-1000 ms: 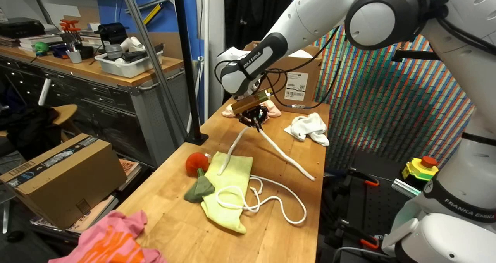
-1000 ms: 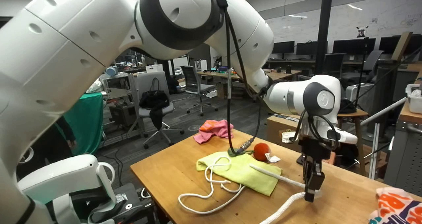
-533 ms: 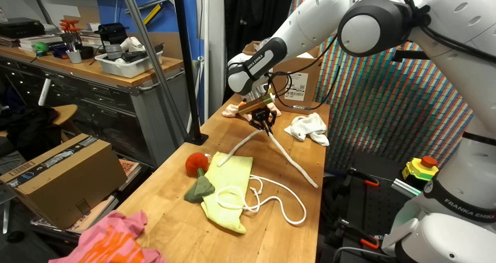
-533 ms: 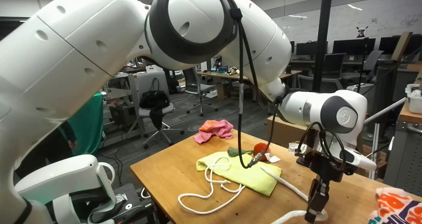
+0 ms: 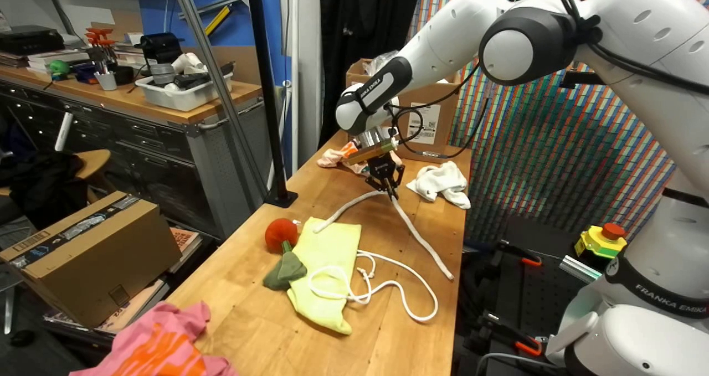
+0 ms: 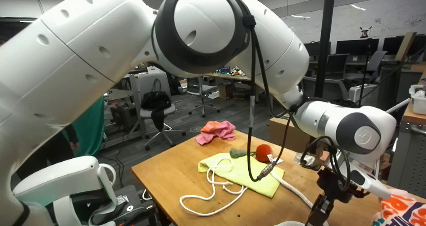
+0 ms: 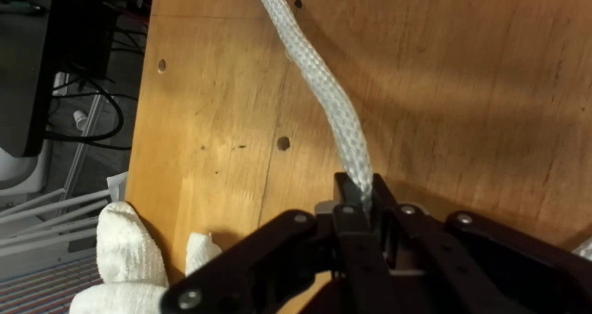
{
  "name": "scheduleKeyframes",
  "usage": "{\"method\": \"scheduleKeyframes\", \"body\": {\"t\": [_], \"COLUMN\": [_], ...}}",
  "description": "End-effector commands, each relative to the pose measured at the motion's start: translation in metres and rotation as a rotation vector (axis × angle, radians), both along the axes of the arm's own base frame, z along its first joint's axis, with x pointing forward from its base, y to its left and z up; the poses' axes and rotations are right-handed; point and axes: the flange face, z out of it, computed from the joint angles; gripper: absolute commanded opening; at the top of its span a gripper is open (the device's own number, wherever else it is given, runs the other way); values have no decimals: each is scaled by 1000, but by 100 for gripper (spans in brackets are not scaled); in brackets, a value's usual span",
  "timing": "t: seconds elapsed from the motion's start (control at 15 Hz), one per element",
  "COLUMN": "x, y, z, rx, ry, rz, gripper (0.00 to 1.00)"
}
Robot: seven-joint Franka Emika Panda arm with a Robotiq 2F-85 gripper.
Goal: Separate the things on the heap
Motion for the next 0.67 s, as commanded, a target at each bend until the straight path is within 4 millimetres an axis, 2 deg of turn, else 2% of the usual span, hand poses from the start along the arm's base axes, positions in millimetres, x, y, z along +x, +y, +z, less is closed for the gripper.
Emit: {"method": "scheduleKeyframes", "body": {"t": [0.0, 0.6], "x": [-4, -27], "y": [-8, -47], "z": [-1, -2], "rx": [24, 19], "ry": [9, 10], "rz": [-92, -253], "gripper": [7, 6]}}
